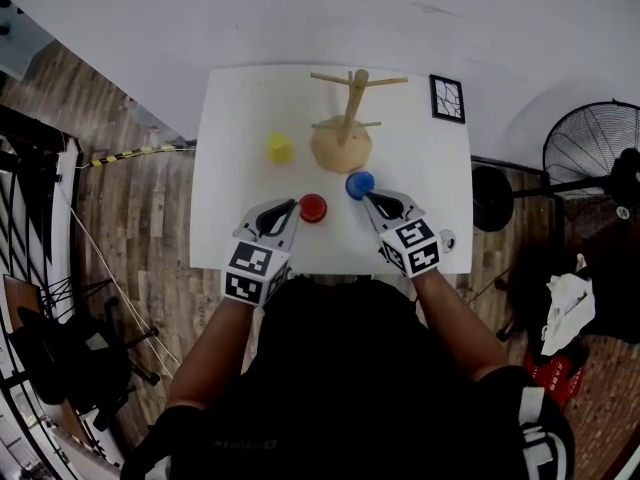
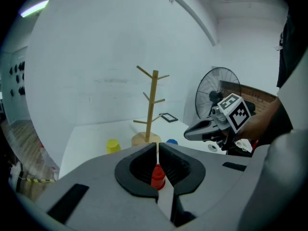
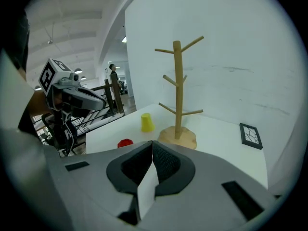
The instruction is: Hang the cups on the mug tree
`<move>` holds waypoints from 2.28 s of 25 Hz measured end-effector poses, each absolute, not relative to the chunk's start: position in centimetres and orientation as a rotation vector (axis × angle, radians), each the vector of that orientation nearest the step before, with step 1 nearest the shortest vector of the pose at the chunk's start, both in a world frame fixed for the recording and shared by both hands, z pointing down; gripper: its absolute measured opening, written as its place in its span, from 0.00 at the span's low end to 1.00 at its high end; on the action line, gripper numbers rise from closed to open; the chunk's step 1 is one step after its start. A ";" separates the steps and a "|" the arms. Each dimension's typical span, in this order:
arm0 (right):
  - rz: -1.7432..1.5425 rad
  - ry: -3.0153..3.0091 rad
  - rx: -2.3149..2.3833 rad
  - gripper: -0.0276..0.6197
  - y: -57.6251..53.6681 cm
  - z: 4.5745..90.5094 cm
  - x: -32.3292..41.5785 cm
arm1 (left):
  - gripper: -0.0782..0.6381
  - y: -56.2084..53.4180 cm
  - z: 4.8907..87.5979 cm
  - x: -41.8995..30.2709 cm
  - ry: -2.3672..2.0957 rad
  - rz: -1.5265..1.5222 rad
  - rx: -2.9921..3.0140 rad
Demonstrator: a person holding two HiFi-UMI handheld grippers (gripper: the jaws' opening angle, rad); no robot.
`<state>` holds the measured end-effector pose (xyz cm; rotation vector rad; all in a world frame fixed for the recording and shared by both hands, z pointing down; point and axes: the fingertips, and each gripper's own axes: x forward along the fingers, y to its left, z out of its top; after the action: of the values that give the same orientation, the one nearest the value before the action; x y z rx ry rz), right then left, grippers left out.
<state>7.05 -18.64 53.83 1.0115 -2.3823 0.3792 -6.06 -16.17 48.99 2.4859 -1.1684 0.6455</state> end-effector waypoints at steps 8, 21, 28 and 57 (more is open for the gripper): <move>0.280 -2.284 0.930 0.10 -21.7 57.1 7.9 | 0.15 -15.6 49.4 -5.9 -1.231 0.644 2.429; 0.287 -2.149 0.815 0.39 -22.8 62.2 7.4 | 0.15 -14.7 49.4 -7.4 -1.298 0.646 2.381; 0.284 -2.120 0.826 0.37 -22.9 62.4 7.4 | 0.15 -14.8 49.5 -7.7 -1.282 0.655 2.386; -0.056 -2.501 1.039 0.37 -20.3 40.3 7.3 | 0.15 -17.3 48.7 -5.2 -1.168 0.677 2.492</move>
<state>7.31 -20.33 40.31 1.0386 -2.5009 -0.0563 -5.25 -17.34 48.70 2.4916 -1.1679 0.6769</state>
